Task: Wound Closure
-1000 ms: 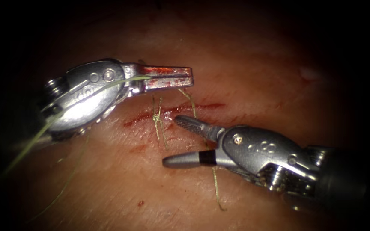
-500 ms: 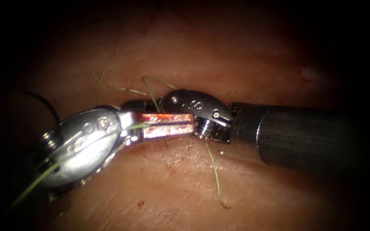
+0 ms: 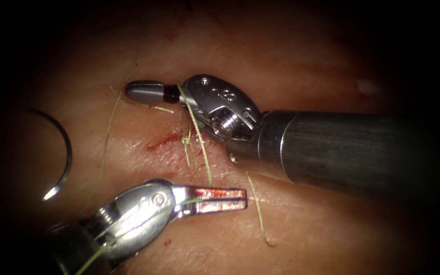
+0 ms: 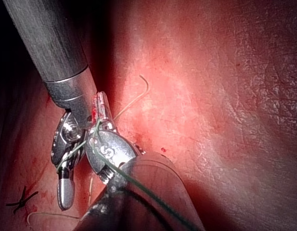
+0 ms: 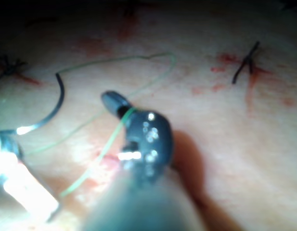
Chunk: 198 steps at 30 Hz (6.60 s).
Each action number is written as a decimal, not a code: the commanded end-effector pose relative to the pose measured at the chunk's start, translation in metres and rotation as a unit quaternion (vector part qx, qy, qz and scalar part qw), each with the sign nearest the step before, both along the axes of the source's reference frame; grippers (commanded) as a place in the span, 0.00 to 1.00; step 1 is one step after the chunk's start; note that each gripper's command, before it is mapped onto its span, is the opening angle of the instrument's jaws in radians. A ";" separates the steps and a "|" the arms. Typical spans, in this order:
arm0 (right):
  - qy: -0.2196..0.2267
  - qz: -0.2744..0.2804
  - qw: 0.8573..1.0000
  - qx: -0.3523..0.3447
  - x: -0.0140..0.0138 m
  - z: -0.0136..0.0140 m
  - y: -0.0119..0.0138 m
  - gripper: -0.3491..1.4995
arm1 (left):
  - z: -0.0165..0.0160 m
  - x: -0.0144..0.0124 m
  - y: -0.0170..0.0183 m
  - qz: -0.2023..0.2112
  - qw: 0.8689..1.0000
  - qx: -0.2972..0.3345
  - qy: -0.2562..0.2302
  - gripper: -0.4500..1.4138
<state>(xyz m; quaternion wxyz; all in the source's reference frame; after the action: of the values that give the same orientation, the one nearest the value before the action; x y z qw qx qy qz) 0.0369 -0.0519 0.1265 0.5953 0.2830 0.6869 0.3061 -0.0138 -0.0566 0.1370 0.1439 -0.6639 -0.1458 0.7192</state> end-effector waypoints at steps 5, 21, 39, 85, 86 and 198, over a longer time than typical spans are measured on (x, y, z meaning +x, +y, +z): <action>0.087 -0.012 0.995 0.046 -0.0017 -0.0013 0.0005 0.00 | 0.0037 0.0010 0.0008 0.012 1.000 0.001 0.008 0.00; 0.150 -0.098 0.984 0.020 -0.0091 -0.0040 -0.0016 0.18 | 0.0083 0.0031 0.0043 0.018 0.999 0.001 0.029 0.00; 0.156 -0.381 0.892 -0.186 -0.0105 -0.0065 -0.0012 0.84 | 0.0094 0.0023 0.0055 0.024 0.999 0.000 0.039 0.00; 0.131 -0.617 0.700 -0.336 -0.0110 -0.0012 -0.0116 0.59 | 0.0093 0.0016 0.0054 0.032 0.999 0.004 0.039 0.00; 0.136 -0.620 0.695 -0.337 -0.0109 -0.0010 -0.0118 0.35 | 0.0093 0.0017 0.0053 0.032 0.999 0.004 0.039 0.00; -0.247 -0.212 0.862 -0.387 -0.0051 0.0021 0.0094 0.00 | 0.0080 -0.0196 -0.0271 0.229 0.960 0.156 0.052 0.00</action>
<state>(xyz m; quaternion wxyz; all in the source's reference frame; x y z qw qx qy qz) 0.0312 -0.0429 0.1284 0.8608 0.0774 0.5004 -0.0519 -0.0329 -0.0828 0.1441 0.0826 -0.5454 -0.3921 0.7362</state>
